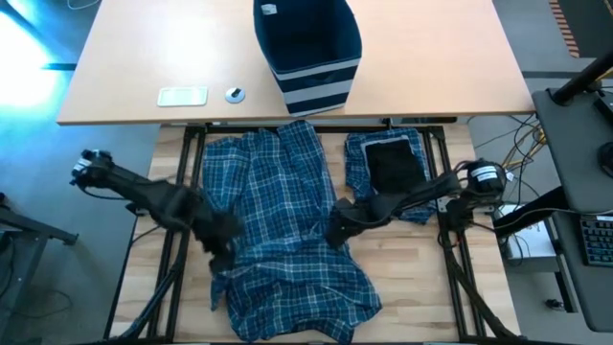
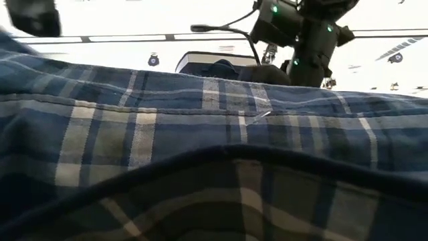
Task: Fold Laundry from Bin
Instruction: Fold the blue patterned long sleeve
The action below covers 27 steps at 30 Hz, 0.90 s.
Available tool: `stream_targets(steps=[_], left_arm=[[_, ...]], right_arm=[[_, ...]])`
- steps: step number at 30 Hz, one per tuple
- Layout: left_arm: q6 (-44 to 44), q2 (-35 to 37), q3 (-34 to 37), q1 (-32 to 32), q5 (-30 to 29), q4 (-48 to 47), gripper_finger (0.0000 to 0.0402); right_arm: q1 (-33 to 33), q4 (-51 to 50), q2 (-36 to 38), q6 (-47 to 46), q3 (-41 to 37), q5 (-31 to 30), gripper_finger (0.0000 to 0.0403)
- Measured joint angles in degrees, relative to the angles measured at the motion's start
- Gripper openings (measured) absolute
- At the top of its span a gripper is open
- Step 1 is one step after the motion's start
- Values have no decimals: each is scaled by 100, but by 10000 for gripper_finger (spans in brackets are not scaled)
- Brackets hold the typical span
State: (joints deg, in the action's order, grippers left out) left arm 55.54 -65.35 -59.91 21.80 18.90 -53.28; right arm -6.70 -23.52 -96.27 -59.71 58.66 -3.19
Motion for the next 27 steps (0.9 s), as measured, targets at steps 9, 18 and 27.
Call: stream_targets(steps=[9,18,27], left_arm=[[-1852,-573,433,-2027,-896,2520,194],[-2896,-2902,280,-2764,-1467,5136,170],[-3414,-4137,166,-3063,-1892,5862,151]], right_arm=[[0,21,-43,-386,-361,432,9],[-9,-439,70,-485,15,477,9],[-215,-672,190,-363,302,477,9]])
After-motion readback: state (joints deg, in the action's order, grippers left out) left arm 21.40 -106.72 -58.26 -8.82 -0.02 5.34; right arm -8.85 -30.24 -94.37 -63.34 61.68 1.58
